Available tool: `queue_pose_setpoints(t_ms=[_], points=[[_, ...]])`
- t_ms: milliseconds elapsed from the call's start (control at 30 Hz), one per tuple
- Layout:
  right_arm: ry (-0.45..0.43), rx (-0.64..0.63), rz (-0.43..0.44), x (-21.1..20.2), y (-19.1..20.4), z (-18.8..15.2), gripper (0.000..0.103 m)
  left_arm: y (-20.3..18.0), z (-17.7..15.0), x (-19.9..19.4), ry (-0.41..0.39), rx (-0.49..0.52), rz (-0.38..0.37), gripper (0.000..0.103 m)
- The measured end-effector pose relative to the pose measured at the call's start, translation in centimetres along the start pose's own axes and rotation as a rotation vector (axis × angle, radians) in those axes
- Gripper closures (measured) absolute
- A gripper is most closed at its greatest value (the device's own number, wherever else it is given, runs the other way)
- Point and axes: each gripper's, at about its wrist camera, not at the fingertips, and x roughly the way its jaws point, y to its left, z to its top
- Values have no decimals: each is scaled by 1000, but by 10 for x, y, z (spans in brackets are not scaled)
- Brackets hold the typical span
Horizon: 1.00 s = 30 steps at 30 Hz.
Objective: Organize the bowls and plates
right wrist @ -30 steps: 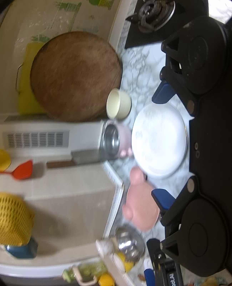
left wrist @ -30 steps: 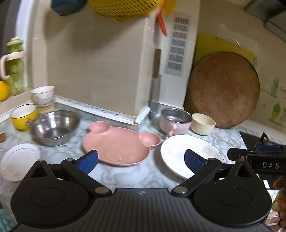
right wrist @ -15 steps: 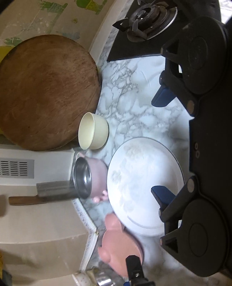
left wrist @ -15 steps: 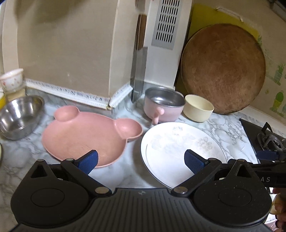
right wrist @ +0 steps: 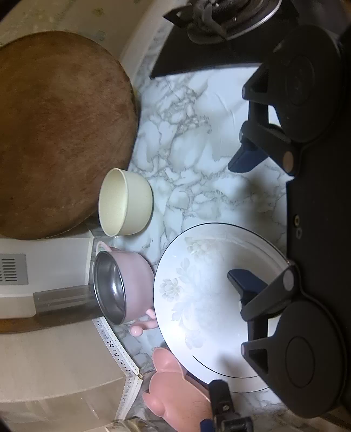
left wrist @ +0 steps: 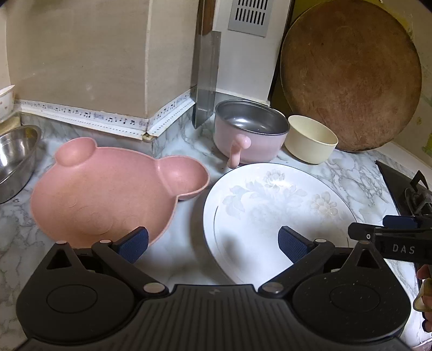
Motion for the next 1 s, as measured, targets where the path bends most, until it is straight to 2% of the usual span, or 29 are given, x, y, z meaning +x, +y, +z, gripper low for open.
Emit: queue_pose_setpoints(t_ms=[67,233,267,300,367,500,567,600,767,900,1000], points=[[13,18,13,6,-3,3,29,-3,2,4,3,12,7,3],[36,48,48,18,-8,10,42,-3,5,16,38,-4,23,25],[44,53,57,21,-9,11,47,-2,6,19,51,-10,26,32],[53,59,67,23,-10,11,52,-1,6,21,61,-20,20,35],[65,67,87,26,-11,11,54,1,6,25,74,-44,15,36],[97,97,114,34,-15,11,68,2,6,32,107,-60,7,56],[108,114,123,37,-18,12,70,1,6,35,123,-64,32,60],[111,119,125,38,-19,12,71,1,6,36,128,-63,33,67],[123,135,136,40,-20,11,81,2,7,38,141,-86,-4,78],[130,147,158,40,-21,12,90,2,7,38,143,-90,5,83],[129,151,161,40,-20,12,90,4,7,38,147,-100,9,88]])
